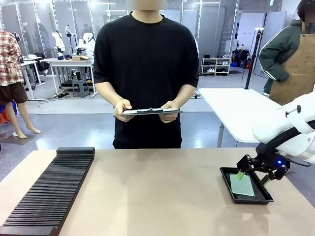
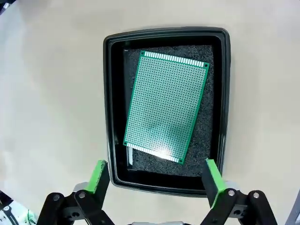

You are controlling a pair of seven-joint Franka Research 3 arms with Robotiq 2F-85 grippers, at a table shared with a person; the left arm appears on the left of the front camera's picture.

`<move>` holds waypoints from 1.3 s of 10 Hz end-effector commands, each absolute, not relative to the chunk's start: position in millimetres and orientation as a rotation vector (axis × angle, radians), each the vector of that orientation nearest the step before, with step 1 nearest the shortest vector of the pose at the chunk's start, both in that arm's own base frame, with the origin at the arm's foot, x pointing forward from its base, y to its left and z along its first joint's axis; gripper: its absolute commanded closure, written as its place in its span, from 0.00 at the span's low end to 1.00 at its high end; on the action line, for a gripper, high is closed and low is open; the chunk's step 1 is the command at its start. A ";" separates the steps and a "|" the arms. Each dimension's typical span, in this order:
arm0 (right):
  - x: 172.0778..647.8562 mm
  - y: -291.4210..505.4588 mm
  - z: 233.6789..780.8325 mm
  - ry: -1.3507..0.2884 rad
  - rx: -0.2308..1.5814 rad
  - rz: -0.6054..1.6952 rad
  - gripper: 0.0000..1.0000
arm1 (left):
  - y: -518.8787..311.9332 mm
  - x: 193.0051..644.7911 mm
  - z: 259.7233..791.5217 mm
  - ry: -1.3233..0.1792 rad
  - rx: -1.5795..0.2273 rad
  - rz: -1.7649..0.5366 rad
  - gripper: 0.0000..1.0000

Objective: Inspect the PCB.
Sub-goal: Place the Blank PCB in the ESD tray.

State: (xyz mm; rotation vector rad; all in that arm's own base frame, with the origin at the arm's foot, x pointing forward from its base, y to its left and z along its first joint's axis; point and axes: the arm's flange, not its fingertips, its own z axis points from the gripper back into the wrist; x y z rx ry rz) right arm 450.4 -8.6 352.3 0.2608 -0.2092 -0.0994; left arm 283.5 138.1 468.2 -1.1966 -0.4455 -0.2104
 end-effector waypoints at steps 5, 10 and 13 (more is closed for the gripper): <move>452.9 -7.8 349.1 -0.204 0.258 -0.093 0.00 | 139.1 284.9 473.0 -0.430 -1.191 -0.205 0.00; 452.9 -7.8 349.1 -0.204 0.258 -0.093 0.00 | 139.1 284.9 473.0 -0.430 -1.191 -0.205 0.00; 425.2 -16.9 420.5 -0.139 0.424 -0.105 0.00 | 139.1 284.9 473.0 -0.430 -1.191 -0.205 0.00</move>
